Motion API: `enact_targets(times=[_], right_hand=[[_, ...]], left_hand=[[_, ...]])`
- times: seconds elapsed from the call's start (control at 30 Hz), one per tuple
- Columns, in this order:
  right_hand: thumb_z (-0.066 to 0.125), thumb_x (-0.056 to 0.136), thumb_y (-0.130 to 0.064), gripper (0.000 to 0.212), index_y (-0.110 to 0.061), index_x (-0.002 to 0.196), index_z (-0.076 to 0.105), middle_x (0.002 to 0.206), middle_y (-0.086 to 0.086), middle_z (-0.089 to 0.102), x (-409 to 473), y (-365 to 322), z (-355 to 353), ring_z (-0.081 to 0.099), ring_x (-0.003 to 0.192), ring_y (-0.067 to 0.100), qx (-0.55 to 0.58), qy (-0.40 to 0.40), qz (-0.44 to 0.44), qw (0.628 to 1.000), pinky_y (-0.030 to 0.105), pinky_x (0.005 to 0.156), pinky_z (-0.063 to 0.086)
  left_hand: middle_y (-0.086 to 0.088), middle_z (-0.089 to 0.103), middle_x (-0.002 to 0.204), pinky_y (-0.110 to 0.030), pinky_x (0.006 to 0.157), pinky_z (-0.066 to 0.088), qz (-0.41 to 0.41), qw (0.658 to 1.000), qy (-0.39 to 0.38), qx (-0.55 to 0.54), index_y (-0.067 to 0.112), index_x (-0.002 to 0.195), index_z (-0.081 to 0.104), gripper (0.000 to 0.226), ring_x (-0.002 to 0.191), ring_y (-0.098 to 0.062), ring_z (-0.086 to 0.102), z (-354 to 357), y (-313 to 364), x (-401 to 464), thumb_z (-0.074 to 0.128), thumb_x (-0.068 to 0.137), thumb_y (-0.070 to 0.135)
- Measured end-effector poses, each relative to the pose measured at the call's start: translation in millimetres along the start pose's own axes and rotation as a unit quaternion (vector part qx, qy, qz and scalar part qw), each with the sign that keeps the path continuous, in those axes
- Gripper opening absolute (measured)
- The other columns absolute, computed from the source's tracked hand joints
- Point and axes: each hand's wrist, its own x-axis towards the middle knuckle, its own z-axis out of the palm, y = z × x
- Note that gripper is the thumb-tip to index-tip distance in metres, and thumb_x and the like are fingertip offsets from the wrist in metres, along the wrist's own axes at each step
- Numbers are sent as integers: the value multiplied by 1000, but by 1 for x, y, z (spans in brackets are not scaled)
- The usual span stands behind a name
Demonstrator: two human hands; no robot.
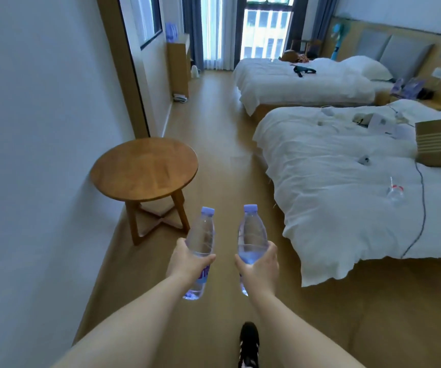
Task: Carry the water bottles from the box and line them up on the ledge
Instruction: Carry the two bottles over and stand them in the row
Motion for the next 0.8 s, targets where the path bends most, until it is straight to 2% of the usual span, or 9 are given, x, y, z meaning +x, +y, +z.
enact_targets(times=[0.1,0.2,0.37,0.6,0.73,0.8], right_hand=[[80,77,-31,79,-12,139,36,130,5,53,79,-19,17,54,113,26,-3,-18,-15,1000,46,94,49],[80,77,-33,78,-14,138,36,127,3,54,159,-44,25,56,112,24,-8,-42,-28,999,46,92,51],[81,76,-32,75,-18,136,37,118,0,54,278,-88,25,57,104,20,-28,-85,-62,994,43,90,53],[81,76,-33,77,-17,136,35,118,1,54,410,-139,47,57,103,21,-7,-83,-50,995,39,86,54],[78,78,-35,76,-16,137,34,123,-1,51,487,-161,72,57,105,23,-16,-79,-41,996,45,89,53],[78,78,-36,77,-15,137,33,125,0,51,529,-172,87,58,106,25,-19,-76,-35,996,47,91,52]], left_hand=[[1,61,102,-45,85,54,-16,999,26,-20,20,107,43,60,93,-22,63,10,26,60,84,67,37],[-1,61,100,-43,85,54,-51,996,61,-46,19,105,43,59,89,-23,62,22,65,122,84,67,38],[-2,62,98,-33,70,47,-75,988,105,-85,18,104,44,57,81,-20,60,37,136,203,84,68,38],[-1,63,98,-40,80,53,-61,989,105,-81,18,110,45,59,88,-23,63,50,214,311,83,70,35],[1,63,94,-29,60,43,-57,988,107,-97,16,110,46,59,77,-14,60,59,251,392,84,69,34],[1,62,93,-28,59,41,-50,989,104,-91,18,106,44,58,72,-11,57,64,272,441,84,68,35]])
